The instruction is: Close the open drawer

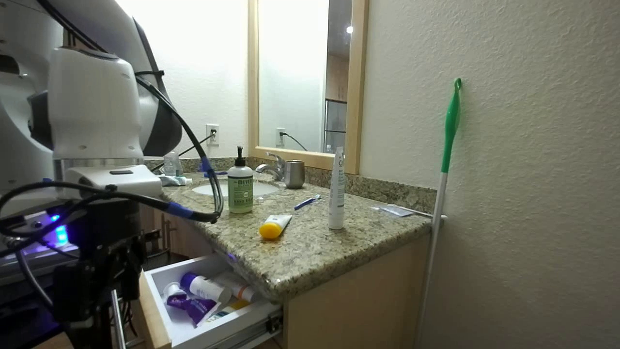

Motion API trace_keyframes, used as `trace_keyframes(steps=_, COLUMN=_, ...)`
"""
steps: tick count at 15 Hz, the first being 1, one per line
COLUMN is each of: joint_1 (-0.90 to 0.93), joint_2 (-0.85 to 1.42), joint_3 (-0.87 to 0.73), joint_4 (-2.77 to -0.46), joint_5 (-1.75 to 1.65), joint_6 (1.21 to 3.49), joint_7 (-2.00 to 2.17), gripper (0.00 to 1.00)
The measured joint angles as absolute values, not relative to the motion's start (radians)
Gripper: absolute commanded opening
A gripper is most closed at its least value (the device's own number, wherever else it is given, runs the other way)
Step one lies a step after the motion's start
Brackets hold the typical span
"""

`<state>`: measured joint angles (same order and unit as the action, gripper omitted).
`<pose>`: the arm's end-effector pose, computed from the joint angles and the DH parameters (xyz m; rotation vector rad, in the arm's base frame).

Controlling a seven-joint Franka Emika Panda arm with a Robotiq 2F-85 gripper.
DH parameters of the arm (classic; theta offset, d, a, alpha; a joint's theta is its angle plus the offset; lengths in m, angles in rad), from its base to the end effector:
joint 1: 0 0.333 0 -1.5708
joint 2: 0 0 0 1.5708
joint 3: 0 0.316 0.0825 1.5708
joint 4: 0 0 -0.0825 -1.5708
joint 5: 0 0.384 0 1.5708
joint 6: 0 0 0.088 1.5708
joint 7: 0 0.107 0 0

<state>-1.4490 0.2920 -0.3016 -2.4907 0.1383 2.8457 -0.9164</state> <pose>-0.0994 -0.4680 0.1870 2.7156 -1.3959 -0.0297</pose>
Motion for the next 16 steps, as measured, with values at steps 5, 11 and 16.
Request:
trace_keyframes(steps=5, joint_1=-1.539, joint_2=0.294, joint_3=-0.316, joint_4=-2.472, joint_5=0.112, joint_6=2.818, joint_7=-0.961, gripper=1.0)
trace_keyframes(steps=11, joint_1=-1.539, joint_2=0.295, joint_3=-0.319, joint_4=-2.474, joint_5=0.094, joint_6=2.818, joint_7=-0.925, gripper=1.0)
trace_keyframes(steps=16, joint_1=-1.548, joint_2=0.294, joint_3=-0.306, joint_4=-2.462, joint_5=0.111, joint_6=2.791, joint_7=-0.924, gripper=1.0)
